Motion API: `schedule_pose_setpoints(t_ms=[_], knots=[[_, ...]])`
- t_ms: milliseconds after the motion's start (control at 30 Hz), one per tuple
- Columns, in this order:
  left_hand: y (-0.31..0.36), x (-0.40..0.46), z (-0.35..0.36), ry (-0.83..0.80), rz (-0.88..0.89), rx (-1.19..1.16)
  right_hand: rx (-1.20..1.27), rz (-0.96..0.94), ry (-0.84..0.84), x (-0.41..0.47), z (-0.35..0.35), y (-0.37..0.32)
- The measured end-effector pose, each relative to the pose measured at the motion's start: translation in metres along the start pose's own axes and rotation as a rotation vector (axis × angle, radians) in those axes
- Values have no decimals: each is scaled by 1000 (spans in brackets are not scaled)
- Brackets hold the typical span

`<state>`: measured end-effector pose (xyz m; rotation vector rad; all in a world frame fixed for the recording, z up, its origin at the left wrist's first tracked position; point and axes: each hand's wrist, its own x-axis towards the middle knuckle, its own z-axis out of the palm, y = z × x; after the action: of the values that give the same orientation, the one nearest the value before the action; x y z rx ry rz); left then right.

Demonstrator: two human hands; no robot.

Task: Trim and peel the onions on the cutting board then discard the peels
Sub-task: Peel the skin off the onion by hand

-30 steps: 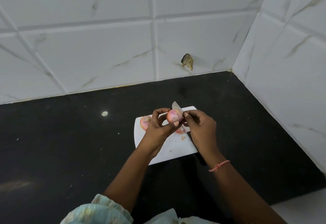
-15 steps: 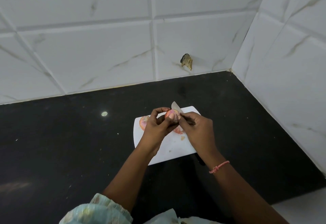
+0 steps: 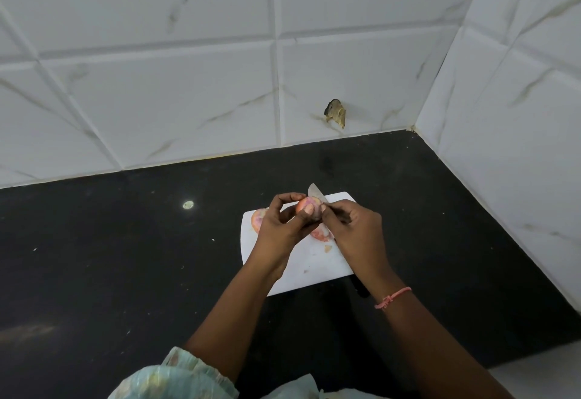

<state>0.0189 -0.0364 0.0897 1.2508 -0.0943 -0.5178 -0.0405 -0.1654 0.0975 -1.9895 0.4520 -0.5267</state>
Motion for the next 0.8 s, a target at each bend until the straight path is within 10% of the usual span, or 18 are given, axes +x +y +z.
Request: schedule_pose_setpoints(t_ms=[800], knots=[[3, -1, 1, 30, -20, -90, 12, -21, 22, -2, -1, -3]])
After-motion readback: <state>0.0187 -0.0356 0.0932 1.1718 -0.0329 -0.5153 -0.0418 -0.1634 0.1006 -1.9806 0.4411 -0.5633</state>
